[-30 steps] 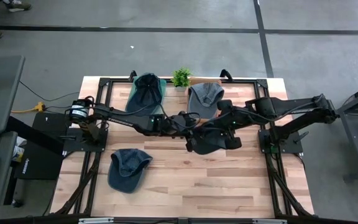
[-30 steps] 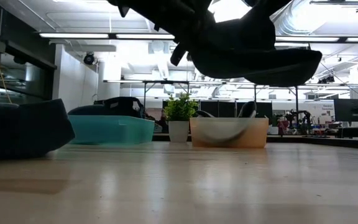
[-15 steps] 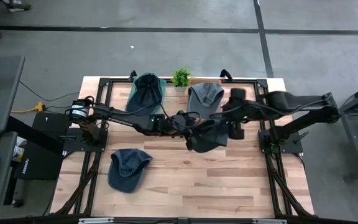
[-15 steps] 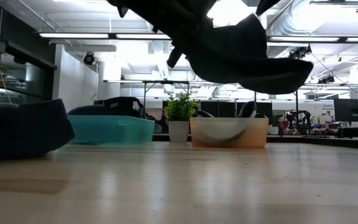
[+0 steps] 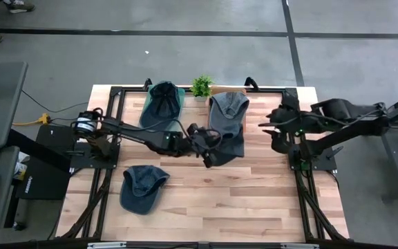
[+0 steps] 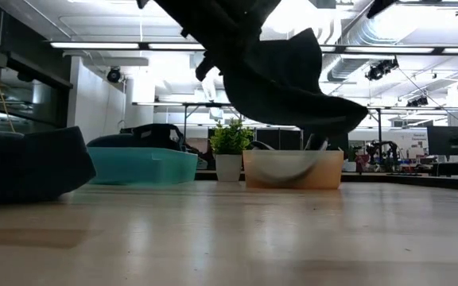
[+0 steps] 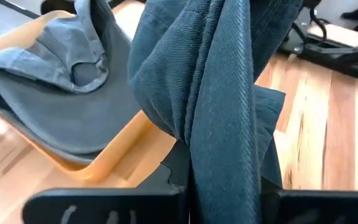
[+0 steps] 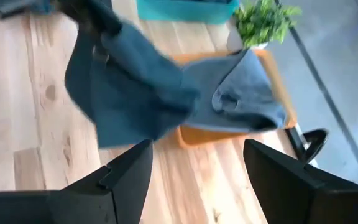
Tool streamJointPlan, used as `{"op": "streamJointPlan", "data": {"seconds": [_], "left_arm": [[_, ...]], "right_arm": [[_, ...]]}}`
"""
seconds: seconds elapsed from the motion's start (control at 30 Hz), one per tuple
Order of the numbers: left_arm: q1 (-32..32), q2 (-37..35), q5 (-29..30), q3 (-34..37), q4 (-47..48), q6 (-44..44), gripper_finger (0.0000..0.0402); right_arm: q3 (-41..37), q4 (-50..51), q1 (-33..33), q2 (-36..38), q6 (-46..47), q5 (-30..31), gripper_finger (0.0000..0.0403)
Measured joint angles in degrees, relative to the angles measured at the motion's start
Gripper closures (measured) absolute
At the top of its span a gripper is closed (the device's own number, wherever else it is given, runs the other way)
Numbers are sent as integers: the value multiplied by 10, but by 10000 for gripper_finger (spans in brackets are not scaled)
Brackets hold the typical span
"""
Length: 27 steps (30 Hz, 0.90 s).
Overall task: Pick & Place hat
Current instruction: Put the right dark gray cap into the green bin
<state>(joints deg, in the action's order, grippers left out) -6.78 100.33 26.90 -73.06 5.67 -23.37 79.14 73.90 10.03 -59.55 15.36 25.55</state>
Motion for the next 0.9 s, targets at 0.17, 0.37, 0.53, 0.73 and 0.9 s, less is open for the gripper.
{"op": "streamJointPlan", "data": {"seconds": [0.17,0.37,0.53,0.73,0.9], "left_arm": [[-21,0,61,0,38,-24,388],[-62,-11,158,3,72,-39,388],[-85,-75,210,51,70,-64,388],[-99,-181,227,155,61,-122,388],[-97,-265,252,251,31,-161,388]], "right_arm": [[-74,-17,15,38,32,-12,155],[-148,-31,22,61,63,-22,155],[-200,-64,22,70,72,-44,155],[-238,-118,22,71,69,-62,155],[-248,-151,22,71,66,-65,155]]}}
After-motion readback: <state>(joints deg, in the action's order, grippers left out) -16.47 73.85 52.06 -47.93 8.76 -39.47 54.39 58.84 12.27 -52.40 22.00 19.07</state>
